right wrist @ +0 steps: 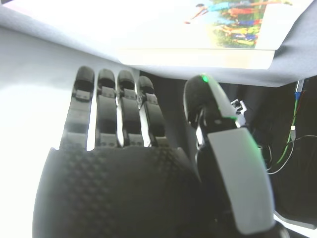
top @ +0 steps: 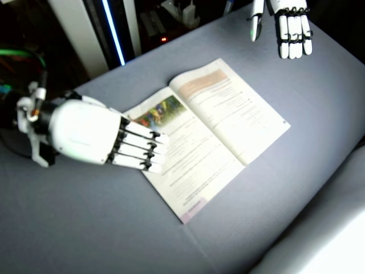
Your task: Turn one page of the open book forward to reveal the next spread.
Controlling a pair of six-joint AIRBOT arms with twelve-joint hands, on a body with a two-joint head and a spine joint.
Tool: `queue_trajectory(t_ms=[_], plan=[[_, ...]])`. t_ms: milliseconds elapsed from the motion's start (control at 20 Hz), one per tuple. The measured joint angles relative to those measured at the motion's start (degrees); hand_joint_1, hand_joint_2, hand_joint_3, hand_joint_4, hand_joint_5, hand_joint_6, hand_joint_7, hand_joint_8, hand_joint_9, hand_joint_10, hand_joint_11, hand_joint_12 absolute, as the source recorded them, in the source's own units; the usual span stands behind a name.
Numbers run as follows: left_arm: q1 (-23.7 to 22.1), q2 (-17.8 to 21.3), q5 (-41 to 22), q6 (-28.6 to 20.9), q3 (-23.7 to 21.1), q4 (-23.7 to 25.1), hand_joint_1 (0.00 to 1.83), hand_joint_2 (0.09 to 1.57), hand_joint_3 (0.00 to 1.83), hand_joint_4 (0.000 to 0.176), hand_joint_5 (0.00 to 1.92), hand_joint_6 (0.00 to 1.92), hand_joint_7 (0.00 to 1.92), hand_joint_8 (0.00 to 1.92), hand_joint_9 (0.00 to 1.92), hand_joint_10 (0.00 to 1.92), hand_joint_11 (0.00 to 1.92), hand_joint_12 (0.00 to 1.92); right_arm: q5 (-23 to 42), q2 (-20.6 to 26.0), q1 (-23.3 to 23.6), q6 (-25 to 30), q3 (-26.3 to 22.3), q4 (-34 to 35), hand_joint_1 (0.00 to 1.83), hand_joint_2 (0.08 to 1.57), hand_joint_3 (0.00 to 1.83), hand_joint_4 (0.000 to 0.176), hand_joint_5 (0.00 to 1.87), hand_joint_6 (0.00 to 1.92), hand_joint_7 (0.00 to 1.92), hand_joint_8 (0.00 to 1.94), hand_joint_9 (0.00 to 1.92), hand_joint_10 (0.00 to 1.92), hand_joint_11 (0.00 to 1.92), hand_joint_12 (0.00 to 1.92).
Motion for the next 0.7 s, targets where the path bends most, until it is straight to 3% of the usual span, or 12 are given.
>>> queue_trajectory(t_ms=[200, 250, 300, 450, 700], plan=[[0.00, -0.17, 0.07, -0.15, 0.04, 0.02, 0.58, 1.26, 0.00, 0.000, 0.24, 0.00, 0.16, 0.01, 0.14, 0.01, 0.00, 0.21, -0.63, -0.04, 0.00, 0.00, 0.15, -0.96, 0.22, 1.42, 0.00, 0.000, 0.25, 0.00, 0.24, 0.00, 0.15, 0.00, 0.03, 0.30], [0.00, -0.17, 0.09, -0.15, 0.07, 0.04, 0.58, 1.26, 0.00, 0.000, 0.24, 0.00, 0.16, 0.01, 0.14, 0.01, 0.00, 0.21, -1.25, -0.04, 0.00, 0.00, 0.15, -1.53, 0.18, 1.43, 0.00, 0.000, 0.22, 0.00, 0.20, 0.00, 0.12, 0.00, 0.00, 0.38], [0.00, -0.24, 0.11, -0.20, 0.28, 0.17, 0.56, 1.26, 0.00, 0.000, 0.24, 0.00, 0.16, 0.01, 0.14, 0.01, 0.00, 0.21, -2.45, -0.07, 0.00, 0.11, 0.35, -2.86, 0.07, 1.44, 0.00, 0.000, 0.17, 0.00, 0.15, 0.00, 0.07, 0.00, 0.00, 0.33], [0.00, -0.24, 0.28, -0.39, 0.42, 0.07, 0.52, 1.27, 0.00, 0.000, 0.22, 0.00, 0.15, 0.00, 0.13, 0.00, 0.00, 0.20, -5.07, -0.07, 0.00, 1.60, 0.50, -5.70, 0.14, 1.43, 0.00, 0.000, 0.20, 0.00, 0.18, 0.00, 0.12, 0.00, 0.01, 0.44], [0.00, -0.70, 0.28, -0.94, 0.42, 0.42, 0.50, 1.28, 0.00, 0.000, 0.22, 0.00, 0.14, 0.00, 0.12, 0.00, 0.00, 0.19, -8.22, -0.28, 0.00, 2.08, 0.66, -7.78, 0.00, 1.43, 0.00, 0.000, 0.21, 0.00, 0.18, 0.00, 0.12, 0.00, 0.03, 0.16]])
